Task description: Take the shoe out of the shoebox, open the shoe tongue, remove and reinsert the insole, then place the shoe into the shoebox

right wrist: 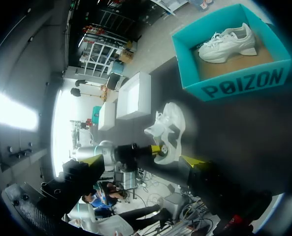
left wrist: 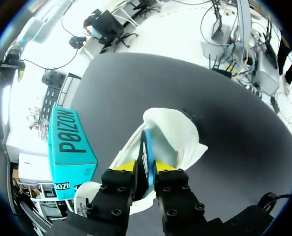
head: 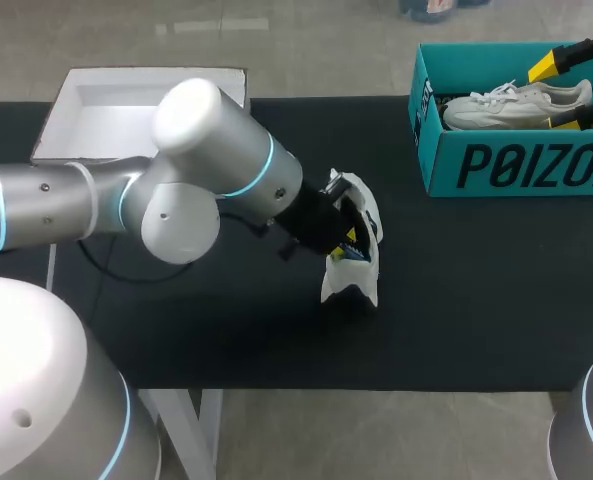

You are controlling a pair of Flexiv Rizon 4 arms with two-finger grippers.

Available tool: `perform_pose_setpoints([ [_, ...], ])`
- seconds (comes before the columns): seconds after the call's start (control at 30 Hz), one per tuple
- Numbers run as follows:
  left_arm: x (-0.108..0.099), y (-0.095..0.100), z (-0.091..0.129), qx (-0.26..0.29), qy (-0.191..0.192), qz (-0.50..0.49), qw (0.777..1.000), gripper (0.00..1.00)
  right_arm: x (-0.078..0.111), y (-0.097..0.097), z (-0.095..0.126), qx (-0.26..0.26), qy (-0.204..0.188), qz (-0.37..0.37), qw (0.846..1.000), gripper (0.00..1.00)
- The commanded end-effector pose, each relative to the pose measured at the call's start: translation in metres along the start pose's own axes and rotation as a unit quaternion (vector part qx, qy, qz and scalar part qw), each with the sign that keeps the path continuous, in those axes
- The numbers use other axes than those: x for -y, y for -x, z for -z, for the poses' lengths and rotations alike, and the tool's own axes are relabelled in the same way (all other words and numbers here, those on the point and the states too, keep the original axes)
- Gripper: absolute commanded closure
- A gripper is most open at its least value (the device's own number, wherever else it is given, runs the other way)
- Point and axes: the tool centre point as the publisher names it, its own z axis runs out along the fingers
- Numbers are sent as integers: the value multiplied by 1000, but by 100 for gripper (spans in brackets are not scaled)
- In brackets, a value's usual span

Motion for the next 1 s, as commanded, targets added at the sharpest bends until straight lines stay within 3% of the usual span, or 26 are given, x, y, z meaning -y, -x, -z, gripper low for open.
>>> perform_pose_setpoints([
  [0.03,-2,-3,-4,-5,-5,1,1000,100,-1,0,0,2,-1,-1,1000,0],
  [0.43,6,-6,-16,-33,-22,-5,999,100,-1,0,0,2,-1,-1,1000,0],
  [0.47,6,-5,-13,-34,-22,-5,999,93,-1,0,0,2,-1,-1,1000,0],
  [0.5,6,-3,-9,-33,-24,-3,999,69,-1,0,0,2,-1,-1,1000,0],
  [0.53,7,-2,-4,-34,-29,-1,999,43,-1,0,0,2,-1,-1,1000,0],
  [0.57,7,-1,1,-35,-34,-1,999,0,-1,0,0,2,-1,-1,1000,0],
  [0.8,10,7,23,-57,-36,0,998,0,-1,0,0,2,-1,-1,1000,0],
  [1.0,9,12,22,-61,-32,-10,998,0,-1,0,0,2,-1,-1,1000,0],
])
